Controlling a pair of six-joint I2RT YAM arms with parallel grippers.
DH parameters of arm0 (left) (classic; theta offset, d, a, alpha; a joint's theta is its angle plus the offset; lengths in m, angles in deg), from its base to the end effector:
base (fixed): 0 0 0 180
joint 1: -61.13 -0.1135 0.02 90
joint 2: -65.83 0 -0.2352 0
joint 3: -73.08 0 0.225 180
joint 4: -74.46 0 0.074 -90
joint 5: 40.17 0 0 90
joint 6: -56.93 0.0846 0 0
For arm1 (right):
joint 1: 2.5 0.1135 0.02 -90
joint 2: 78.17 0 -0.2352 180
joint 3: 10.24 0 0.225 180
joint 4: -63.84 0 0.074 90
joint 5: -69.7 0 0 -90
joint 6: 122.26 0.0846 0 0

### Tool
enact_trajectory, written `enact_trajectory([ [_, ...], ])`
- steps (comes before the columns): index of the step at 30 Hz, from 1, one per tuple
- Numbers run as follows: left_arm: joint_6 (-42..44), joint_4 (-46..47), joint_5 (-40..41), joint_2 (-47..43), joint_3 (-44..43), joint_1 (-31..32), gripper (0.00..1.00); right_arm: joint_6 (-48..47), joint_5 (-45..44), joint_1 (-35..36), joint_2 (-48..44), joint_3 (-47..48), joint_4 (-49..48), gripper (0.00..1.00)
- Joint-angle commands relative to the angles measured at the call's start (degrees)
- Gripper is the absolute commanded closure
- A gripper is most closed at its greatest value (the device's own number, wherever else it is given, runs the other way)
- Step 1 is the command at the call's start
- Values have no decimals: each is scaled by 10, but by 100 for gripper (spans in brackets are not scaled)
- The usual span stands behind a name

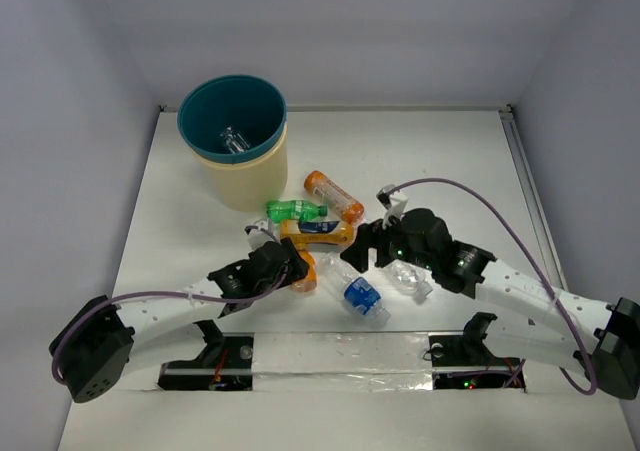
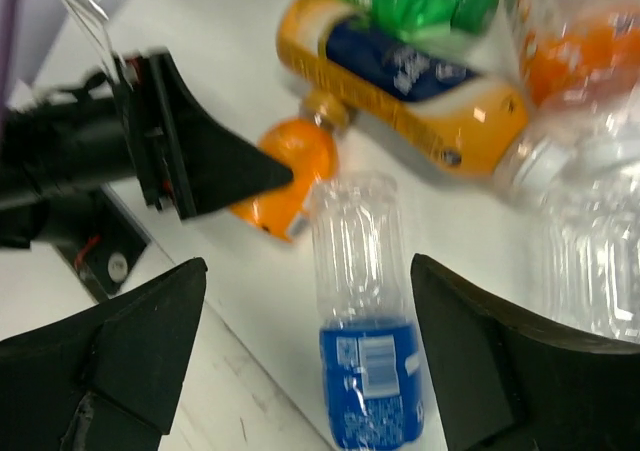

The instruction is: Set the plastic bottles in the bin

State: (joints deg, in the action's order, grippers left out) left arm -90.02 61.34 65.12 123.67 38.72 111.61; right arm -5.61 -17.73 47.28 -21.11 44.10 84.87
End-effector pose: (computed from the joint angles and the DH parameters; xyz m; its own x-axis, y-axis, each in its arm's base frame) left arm 0.1611 -0.1602 0.1302 -0.7177 -0.4006 -0.5696 0.0143 0.8093 -0.5872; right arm 0.1662 0.2025 0.2364 -0.5865 0.0004 -0.8100 -0.5888 0.6865 0.4267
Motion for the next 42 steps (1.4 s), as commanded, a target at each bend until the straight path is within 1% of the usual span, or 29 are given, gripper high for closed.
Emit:
enact_trajectory([
  [1, -15, 13, 23, 1, -21, 6, 47, 20, -7, 8, -9, -20, 20, 11],
  [4, -22, -3, 25, -8, -19, 12, 61, 21, -5, 8, 10, -36, 23, 7],
  [5, -24, -9, 25, -17, -19, 17, 67, 25, 1, 8, 31, -36, 25, 6],
  [7, -28, -25, 20, -29, -20, 23, 72, 20, 23, 14, 54, -30, 16, 3],
  [9, -32, -54, 14, -59, -24, 28, 75, 15, 17, 21, 96, -16, 16, 2],
  [11, -33, -98, 13, -101, -35, 35, 77, 9, 21, 21, 123, -3, 3, 1],
  [13, -40, -144, 18, -134, -48, 48, 77, 1, 19, 26, 164, 13, 1, 0],
  [15, -43, -168, 14, -186, -54, 48, 78, -4, 12, 34, 203, 23, 0, 0],
  [16, -45, -192, 11, -217, -58, 48, 78, -7, 10, 34, 214, 31, -2, 0],
  [21, -55, -274, 25, -290, -98, 53, 79, -9, 7, 56, 259, 48, -2, 1],
  [23, -48, -304, 40, -314, -135, 53, 79, -6, -2, 71, 272, 52, 1, 2],
  [25, -21, -316, 69, -317, -182, 53, 79, -5, -5, 71, 279, 55, 2, 8],
  [26, -21, -316, 69, -303, -203, 53, 79, -3, -7, 77, 283, 56, 2, 10],
  [27, 21, -319, 100, -289, -223, 53, 78, -2, -8, 77, 282, 53, 1, 16],
  [28, 38, -323, 111, -254, -273, 53, 78, 0, -8, 77, 278, 52, -2, 21],
  [29, 56, -324, 123, -233, -301, 53, 77, 1, -8, 82, 269, 50, -3, 27],
  [30, 74, -326, 155, -212, -328, 53, 77, 5, -8, 82, 262, 48, -4, 34],
  [31, 102, -322, 171, -194, -378, 53, 77, 7, -7, 82, 253, 43, -6, 38],
  [33, 140, -297, 209, -143, -423, 53, 76, 15, -6, 88, 222, 39, -6, 45],
  [34, 159, -270, 225, -129, -462, 53, 75, 16, -7, 88, 210, 37, -6, 45],
  [36, 203, -245, 263, -81, -500, 43, 74, 23, -7, 88, 185, 31, -8, 45],
  [37, 219, -214, 265, -67, -532, 35, 73, 26, -2, 88, 159, 27, -12, 45],
  [38, 247, -199, 262, -37, -547, 11, 73, 28, 1, 88, 146, 19, -24, 45],
  [40, 269, -171, 237, -3, -574, -22, 72, 35, 10, 88, 119, 10, -41, 46],
  [41, 278, -171, 226, 36, -607, -43, 72, 36, 12, 88, 94, 7, -50, 46],
  [42, 290, -176, 214, 57, -622, -87, 72, 40, 13, 88, 82, 2, -50, 46],
])
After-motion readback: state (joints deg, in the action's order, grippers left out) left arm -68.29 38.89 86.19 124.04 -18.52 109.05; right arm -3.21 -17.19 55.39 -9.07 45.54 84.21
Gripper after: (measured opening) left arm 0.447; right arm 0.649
